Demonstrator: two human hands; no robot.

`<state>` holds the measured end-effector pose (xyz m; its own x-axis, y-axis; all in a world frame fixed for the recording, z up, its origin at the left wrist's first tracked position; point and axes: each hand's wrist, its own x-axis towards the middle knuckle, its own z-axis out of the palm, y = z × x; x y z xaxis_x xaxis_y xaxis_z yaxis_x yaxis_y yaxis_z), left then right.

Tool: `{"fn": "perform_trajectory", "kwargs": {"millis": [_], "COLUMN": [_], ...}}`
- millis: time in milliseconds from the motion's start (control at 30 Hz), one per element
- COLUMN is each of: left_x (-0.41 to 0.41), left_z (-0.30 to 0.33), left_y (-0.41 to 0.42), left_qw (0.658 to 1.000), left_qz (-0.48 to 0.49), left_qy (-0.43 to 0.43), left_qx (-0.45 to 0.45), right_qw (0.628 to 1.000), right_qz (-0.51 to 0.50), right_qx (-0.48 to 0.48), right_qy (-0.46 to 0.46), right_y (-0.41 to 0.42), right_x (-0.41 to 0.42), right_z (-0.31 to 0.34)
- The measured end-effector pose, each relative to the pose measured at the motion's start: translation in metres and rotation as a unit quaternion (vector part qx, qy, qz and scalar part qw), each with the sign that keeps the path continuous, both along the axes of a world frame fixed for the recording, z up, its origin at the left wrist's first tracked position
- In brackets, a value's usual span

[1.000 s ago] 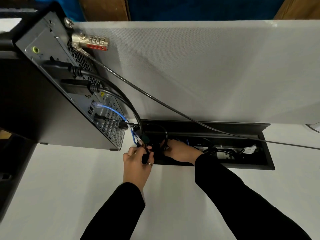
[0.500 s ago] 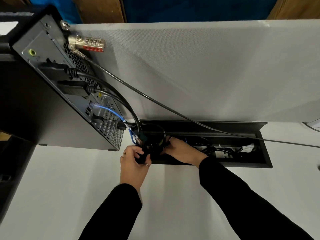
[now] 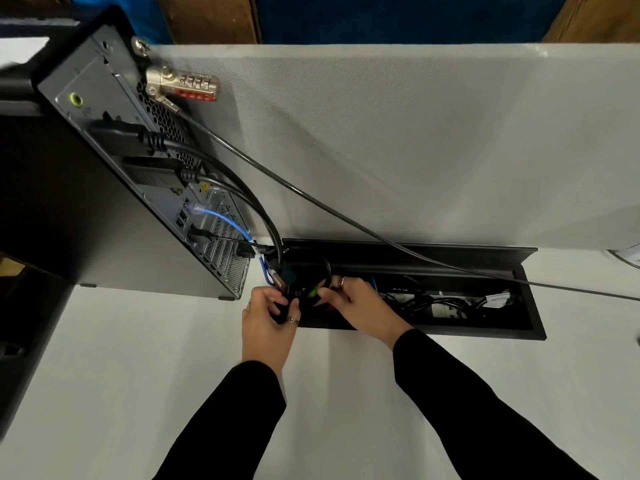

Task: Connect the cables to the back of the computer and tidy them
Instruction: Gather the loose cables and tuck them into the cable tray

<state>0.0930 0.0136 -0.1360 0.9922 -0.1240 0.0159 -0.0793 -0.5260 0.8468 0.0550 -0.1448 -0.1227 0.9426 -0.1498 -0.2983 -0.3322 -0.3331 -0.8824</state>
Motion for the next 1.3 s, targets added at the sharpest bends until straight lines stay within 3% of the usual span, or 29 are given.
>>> {"fn": "perform_trajectory", "kwargs": {"millis": [667,867,967,1300], "left_x": [-0.001,0.000,0.000,0.002], "left_z": [0.002,-0.001,-0.002,0.000], "left_y": [0.001,0.002,0.003,0.003], "left_qw": [0.999,0.999,0.999,0.999], "left_qz": [-0.013,-0.023,-0.035,-0.049], "left_qy": [0.003,-0.007,-0.010,-0.005], "left_qx": [-0.047,-0.044,-0.033,-0.024], "right_qw": [0.998,0.997,0.996,0.993], "right_qz": [0.044,-0.070,-0.076,-0.081], "right_qx": [-0.032,0.013,-0.037,-0.074], "right_qy": [0.040,-0.021,-0.035,-0.031], "right_y": [0.005,0.004,0.006,0.013], "right_x": [0.011,0.001,0.002,0.000], "right_z": [-0.009,-0.003,-0.002,0.003]}}
